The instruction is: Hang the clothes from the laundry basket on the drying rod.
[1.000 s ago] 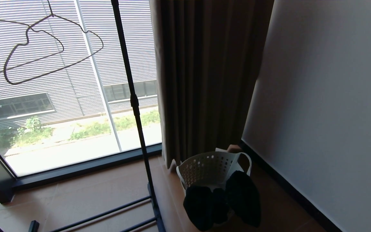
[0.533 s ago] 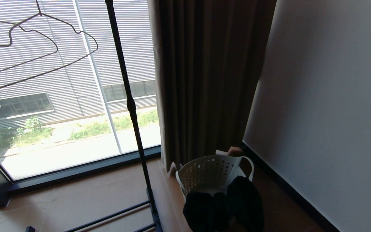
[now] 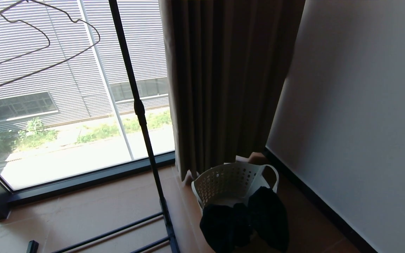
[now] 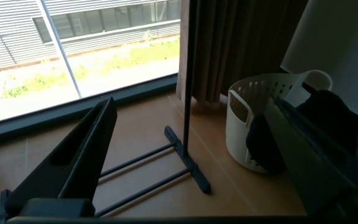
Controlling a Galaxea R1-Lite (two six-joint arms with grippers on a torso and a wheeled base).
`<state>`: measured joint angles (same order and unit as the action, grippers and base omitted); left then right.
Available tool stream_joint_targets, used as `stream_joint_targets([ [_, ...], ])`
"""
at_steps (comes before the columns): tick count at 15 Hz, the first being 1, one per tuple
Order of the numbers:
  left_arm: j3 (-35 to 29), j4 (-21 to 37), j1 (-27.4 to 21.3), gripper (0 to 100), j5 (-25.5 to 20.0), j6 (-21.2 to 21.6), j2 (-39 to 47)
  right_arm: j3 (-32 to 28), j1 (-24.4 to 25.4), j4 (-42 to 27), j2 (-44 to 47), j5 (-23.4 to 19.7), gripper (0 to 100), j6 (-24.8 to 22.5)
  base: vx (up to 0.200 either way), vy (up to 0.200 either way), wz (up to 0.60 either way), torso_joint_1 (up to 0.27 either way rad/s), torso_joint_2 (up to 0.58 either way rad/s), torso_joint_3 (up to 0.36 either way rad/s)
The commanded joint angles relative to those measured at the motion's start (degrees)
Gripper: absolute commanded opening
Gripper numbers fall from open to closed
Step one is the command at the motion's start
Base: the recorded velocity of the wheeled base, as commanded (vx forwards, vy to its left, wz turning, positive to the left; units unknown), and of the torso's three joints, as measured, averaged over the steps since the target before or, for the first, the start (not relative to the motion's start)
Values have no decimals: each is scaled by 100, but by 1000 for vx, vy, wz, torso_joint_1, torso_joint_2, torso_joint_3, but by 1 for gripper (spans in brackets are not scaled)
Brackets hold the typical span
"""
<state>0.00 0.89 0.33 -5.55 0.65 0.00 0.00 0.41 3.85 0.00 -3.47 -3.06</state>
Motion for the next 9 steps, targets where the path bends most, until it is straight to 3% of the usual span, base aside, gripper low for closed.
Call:
stream_joint_targets([
  [1, 0, -1, 2, 100, 1, 6, 0, 0, 2, 1, 9, -4, 100, -2, 0, 0, 0, 7, 2, -188],
  [9, 0, -1, -7, 100, 1, 14, 9, 0, 2, 1, 9, -4, 100, -2, 0, 0, 0, 5, 2, -201],
])
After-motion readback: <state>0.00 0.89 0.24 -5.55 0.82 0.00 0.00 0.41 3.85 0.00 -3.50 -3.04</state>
